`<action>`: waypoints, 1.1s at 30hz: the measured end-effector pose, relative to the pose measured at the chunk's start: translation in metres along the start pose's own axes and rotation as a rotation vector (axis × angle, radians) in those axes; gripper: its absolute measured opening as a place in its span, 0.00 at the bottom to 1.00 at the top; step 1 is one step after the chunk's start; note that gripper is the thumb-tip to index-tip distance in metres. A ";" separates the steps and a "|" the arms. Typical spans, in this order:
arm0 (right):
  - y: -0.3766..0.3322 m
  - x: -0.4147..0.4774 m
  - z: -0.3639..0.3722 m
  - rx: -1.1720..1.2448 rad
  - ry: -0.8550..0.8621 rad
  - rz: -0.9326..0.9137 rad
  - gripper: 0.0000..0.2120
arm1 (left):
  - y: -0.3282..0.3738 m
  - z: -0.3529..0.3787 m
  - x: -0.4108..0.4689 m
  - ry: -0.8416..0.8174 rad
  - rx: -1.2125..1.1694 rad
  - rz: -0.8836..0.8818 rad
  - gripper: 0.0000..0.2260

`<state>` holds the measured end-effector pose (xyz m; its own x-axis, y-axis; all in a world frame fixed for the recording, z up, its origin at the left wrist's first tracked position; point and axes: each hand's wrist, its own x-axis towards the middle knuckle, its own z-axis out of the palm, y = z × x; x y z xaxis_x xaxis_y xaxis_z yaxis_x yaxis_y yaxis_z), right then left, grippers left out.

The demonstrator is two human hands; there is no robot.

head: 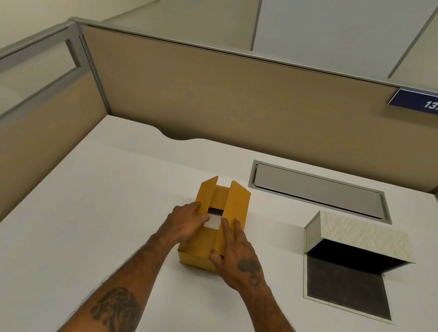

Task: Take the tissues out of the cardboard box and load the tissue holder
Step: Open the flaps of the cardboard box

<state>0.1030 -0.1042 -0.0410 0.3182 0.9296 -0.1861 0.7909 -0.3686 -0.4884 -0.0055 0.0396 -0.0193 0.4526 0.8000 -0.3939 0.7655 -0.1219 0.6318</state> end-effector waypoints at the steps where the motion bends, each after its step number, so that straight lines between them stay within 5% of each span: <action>1: -0.001 -0.002 -0.004 0.021 0.020 -0.014 0.35 | -0.002 -0.004 0.000 -0.008 -0.056 -0.008 0.27; 11: 0.026 -0.005 -0.040 0.042 0.234 0.212 0.25 | -0.031 -0.046 -0.002 0.102 -0.209 0.109 0.08; 15: 0.048 0.003 -0.036 -0.268 0.211 0.274 0.23 | -0.044 -0.044 0.003 0.363 -0.023 0.044 0.21; 18: 0.051 0.011 -0.031 -0.347 0.207 0.298 0.21 | -0.048 -0.035 0.005 0.488 0.263 0.051 0.21; 24: 0.038 0.033 -0.024 -0.163 0.152 0.411 0.27 | -0.036 -0.012 0.014 0.285 0.222 -0.029 0.19; 28: 0.033 0.051 -0.024 -0.061 0.127 0.441 0.28 | -0.030 -0.006 0.021 0.236 0.132 -0.079 0.27; 33: 0.031 0.072 -0.023 -0.024 0.039 0.463 0.18 | -0.024 -0.010 0.035 0.155 0.166 -0.092 0.22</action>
<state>0.1625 -0.0492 -0.0504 0.6600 0.6661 -0.3476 0.5724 -0.7454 -0.3416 -0.0125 0.0759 -0.0417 0.3116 0.8912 -0.3296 0.8705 -0.1287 0.4750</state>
